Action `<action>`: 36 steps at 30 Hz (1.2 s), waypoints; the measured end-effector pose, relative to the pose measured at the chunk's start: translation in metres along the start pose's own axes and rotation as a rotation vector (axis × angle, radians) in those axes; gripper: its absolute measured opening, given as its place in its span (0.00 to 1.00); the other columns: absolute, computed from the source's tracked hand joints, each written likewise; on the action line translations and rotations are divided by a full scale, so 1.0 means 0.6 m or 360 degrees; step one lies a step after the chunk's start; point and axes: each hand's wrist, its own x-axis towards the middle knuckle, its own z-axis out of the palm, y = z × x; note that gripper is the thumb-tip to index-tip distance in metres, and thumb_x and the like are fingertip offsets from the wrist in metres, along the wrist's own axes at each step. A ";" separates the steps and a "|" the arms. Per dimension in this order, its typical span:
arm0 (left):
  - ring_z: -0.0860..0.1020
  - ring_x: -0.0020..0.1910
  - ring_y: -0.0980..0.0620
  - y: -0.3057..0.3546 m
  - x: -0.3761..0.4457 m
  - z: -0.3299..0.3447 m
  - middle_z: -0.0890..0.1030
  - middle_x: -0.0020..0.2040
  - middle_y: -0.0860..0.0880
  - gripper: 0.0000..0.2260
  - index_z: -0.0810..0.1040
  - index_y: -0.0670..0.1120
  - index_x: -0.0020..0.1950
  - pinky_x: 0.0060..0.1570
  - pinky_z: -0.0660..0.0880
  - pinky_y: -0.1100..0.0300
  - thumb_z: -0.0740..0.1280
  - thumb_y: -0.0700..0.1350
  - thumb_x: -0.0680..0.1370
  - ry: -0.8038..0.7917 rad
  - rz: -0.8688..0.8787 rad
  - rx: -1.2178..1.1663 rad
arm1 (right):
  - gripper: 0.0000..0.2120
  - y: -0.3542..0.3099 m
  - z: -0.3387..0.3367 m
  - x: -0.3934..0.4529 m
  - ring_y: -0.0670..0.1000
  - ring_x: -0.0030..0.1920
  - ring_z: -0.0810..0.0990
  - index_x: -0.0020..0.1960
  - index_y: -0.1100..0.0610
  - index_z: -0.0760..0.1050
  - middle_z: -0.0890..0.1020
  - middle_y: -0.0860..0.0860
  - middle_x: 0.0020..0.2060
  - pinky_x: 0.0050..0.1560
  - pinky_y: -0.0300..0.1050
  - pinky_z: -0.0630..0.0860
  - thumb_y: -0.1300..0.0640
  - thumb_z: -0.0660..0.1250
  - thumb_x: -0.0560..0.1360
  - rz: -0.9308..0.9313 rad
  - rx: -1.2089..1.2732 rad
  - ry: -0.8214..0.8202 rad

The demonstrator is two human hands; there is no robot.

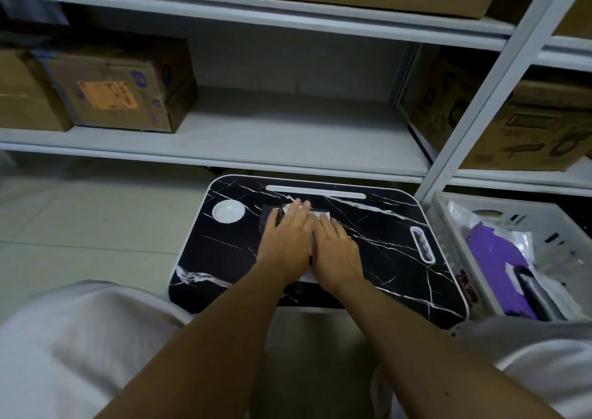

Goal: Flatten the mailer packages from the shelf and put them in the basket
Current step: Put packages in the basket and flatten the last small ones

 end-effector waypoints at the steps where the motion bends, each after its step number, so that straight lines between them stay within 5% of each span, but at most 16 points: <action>1: 0.40 0.78 0.50 0.003 0.003 0.005 0.43 0.79 0.49 0.28 0.45 0.47 0.79 0.75 0.42 0.43 0.53 0.49 0.81 -0.0058 0.0035 0.0058 | 0.42 0.002 0.005 0.007 0.52 0.78 0.48 0.80 0.53 0.46 0.50 0.48 0.79 0.73 0.53 0.60 0.45 0.67 0.75 -0.0026 0.0008 -0.0070; 3: 0.40 0.78 0.51 0.000 0.005 0.016 0.43 0.79 0.49 0.30 0.43 0.47 0.79 0.74 0.41 0.40 0.52 0.53 0.82 -0.0121 0.0042 0.0128 | 0.45 0.006 0.018 0.014 0.52 0.78 0.43 0.80 0.52 0.42 0.46 0.47 0.79 0.75 0.54 0.56 0.41 0.66 0.75 -0.0085 -0.0003 -0.0154; 8: 0.39 0.77 0.48 -0.035 -0.016 0.059 0.40 0.79 0.46 0.29 0.39 0.47 0.78 0.72 0.42 0.34 0.48 0.56 0.82 -0.0345 0.0066 0.0245 | 0.35 0.018 0.069 0.011 0.53 0.78 0.41 0.79 0.49 0.41 0.43 0.46 0.79 0.75 0.61 0.52 0.44 0.57 0.81 -0.0271 -0.0194 -0.0259; 18: 0.36 0.77 0.50 -0.046 -0.025 0.093 0.36 0.78 0.48 0.26 0.36 0.48 0.77 0.72 0.43 0.36 0.41 0.56 0.83 -0.0427 -0.0048 0.0031 | 0.36 0.022 0.093 0.011 0.54 0.78 0.41 0.79 0.47 0.38 0.41 0.47 0.79 0.75 0.63 0.46 0.45 0.57 0.80 -0.0260 -0.0225 -0.0285; 23: 0.43 0.78 0.51 -0.047 -0.014 0.082 0.43 0.79 0.50 0.25 0.43 0.49 0.79 0.72 0.42 0.35 0.41 0.55 0.83 -0.0472 -0.0093 -0.0061 | 0.24 0.018 0.086 0.022 0.53 0.77 0.54 0.76 0.48 0.58 0.60 0.46 0.76 0.74 0.61 0.51 0.47 0.54 0.81 -0.0261 -0.0151 -0.0070; 26: 0.62 0.73 0.54 -0.049 -0.002 0.064 0.68 0.72 0.51 0.19 0.68 0.49 0.70 0.74 0.42 0.42 0.46 0.52 0.83 -0.0149 -0.0171 -0.0151 | 0.19 0.005 0.063 0.046 0.54 0.66 0.71 0.56 0.52 0.78 0.80 0.48 0.56 0.70 0.57 0.62 0.49 0.50 0.80 -0.0245 -0.0114 0.0172; 28: 0.61 0.74 0.51 -0.050 0.005 0.062 0.66 0.73 0.49 0.17 0.69 0.48 0.68 0.75 0.45 0.45 0.52 0.48 0.82 -0.0009 -0.0220 -0.0096 | 0.20 -0.003 0.054 0.068 0.55 0.54 0.77 0.45 0.54 0.80 0.82 0.50 0.44 0.60 0.54 0.71 0.49 0.50 0.77 -0.0217 -0.0152 0.0416; 31: 0.44 0.78 0.47 -0.044 0.009 0.072 0.50 0.79 0.45 0.25 0.54 0.45 0.77 0.75 0.45 0.43 0.52 0.51 0.82 -0.0113 -0.0302 -0.0112 | 0.14 -0.015 0.058 0.097 0.55 0.65 0.72 0.58 0.54 0.77 0.78 0.51 0.60 0.64 0.53 0.69 0.52 0.56 0.80 -0.0188 -0.0022 0.0313; 36: 0.39 0.76 0.36 -0.058 -0.007 0.106 0.38 0.79 0.47 0.30 0.37 0.49 0.78 0.73 0.44 0.37 0.44 0.60 0.82 -0.0450 -0.0372 -0.0064 | 0.21 -0.010 0.089 0.092 0.53 0.77 0.53 0.74 0.48 0.62 0.61 0.48 0.76 0.72 0.60 0.59 0.48 0.47 0.83 -0.0187 0.0007 -0.0138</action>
